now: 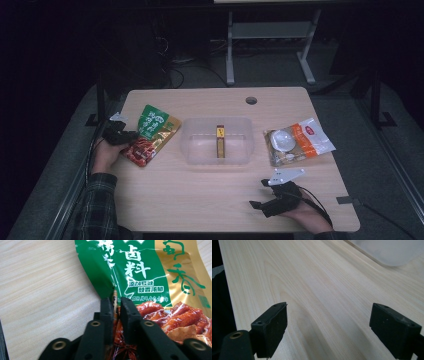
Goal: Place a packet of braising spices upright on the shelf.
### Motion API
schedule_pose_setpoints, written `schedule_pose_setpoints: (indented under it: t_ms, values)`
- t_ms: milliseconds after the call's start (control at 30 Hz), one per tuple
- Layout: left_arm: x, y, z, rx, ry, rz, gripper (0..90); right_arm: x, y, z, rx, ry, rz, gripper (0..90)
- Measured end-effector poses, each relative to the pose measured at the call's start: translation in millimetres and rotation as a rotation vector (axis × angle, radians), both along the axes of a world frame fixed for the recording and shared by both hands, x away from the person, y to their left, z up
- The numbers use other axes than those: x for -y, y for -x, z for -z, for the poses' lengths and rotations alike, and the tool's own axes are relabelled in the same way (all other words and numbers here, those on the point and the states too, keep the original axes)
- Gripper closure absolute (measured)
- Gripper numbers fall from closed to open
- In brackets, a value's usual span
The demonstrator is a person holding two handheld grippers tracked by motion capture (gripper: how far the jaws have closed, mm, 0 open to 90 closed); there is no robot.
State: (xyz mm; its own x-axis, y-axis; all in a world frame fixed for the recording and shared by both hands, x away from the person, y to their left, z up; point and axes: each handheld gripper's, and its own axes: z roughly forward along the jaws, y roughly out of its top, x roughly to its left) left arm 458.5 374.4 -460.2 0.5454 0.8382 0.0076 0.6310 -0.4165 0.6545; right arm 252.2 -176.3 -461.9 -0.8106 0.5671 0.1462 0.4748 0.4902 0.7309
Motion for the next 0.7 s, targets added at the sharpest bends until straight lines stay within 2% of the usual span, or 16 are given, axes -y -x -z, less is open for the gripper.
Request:
schedule_pose_setpoints:
  t_ms: [100, 167, 267, 367, 433, 500, 700]
  values:
    - [4.2, -0.2, -1.4, 0.008, -0.027, -0.01, 86.1, -0.2, -0.1, 0.1, -0.001, 0.002, 0.0, 14.1]
    - [4.3, -0.2, -2.3, 0.006, -0.024, -0.016, 87.8, -0.1, -0.1, 0.0, -0.003, 0.002, 0.002, 14.1]
    - [3.7, 1.1, -3.4, -0.005, 0.001, -0.036, 89.2, 0.0, -0.3, -0.5, -0.006, -0.002, 0.008, 14.1]
    - [1.9, 1.9, -5.0, -0.01, 0.048, -0.032, 89.4, 0.4, -1.1, -1.0, -0.001, -0.006, 0.013, 14.1]
    - [1.5, 2.5, -7.6, -0.013, 0.056, -0.03, 89.4, 0.6, -1.6, -1.3, 0.001, -0.009, 0.015, 14.1]
    - [1.3, 4.0, -10.9, -0.009, 0.086, -0.036, 89.5, 0.4, -2.4, -1.3, -0.001, -0.014, 0.016, 14.1]
    - [-3.3, 11.8, -20.6, 0.001, 0.139, -0.05, 89.7, -1.4, -10.0, -1.6, -0.017, -0.032, 0.023, 14.0]
